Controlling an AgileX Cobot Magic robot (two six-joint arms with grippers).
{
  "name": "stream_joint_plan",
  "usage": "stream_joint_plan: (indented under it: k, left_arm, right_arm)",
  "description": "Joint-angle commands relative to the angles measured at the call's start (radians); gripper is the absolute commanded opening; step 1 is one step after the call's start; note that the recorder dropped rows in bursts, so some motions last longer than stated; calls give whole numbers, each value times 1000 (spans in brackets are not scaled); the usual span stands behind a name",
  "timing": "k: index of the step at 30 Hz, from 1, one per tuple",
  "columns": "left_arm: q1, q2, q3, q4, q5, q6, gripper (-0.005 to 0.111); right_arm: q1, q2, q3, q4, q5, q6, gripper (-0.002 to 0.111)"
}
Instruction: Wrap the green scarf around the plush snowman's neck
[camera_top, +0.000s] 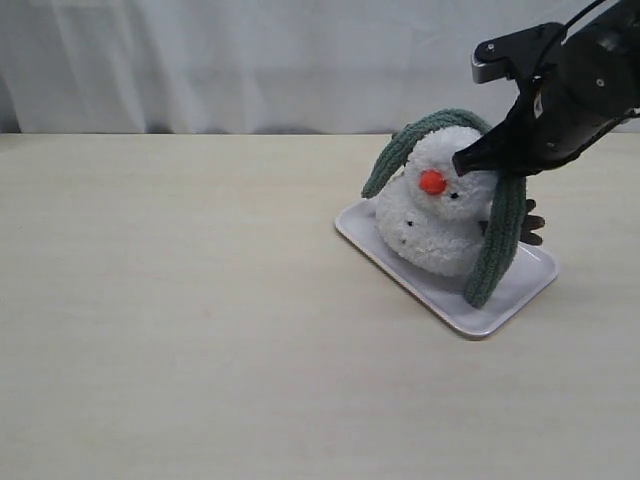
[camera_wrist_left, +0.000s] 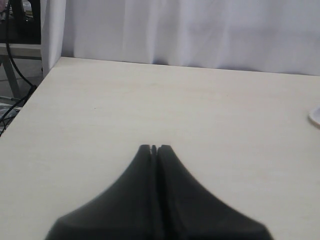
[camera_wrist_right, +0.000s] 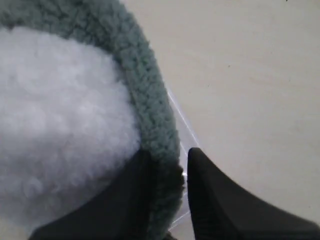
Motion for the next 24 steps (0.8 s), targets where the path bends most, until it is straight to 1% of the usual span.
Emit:
stream_joint_plan:
  k: [1,5,20,24]
  left_arm:
    - [-1,-2,3,1,-12,0,0]
    - [-1,-2,3,1,-12,0,0]
    - [-1,-2,3,1,-12,0,0]
    - [-1,-2,3,1,-12,0,0]
  right_arm:
    - [-6,37,16,-8,-5,-7,20]
    - [-1,45,16,-8,-22,-7,17]
    - [-1,22,14,-5,-44,-7,17]
    - [-1,-13,12,0,-44,-7,21]
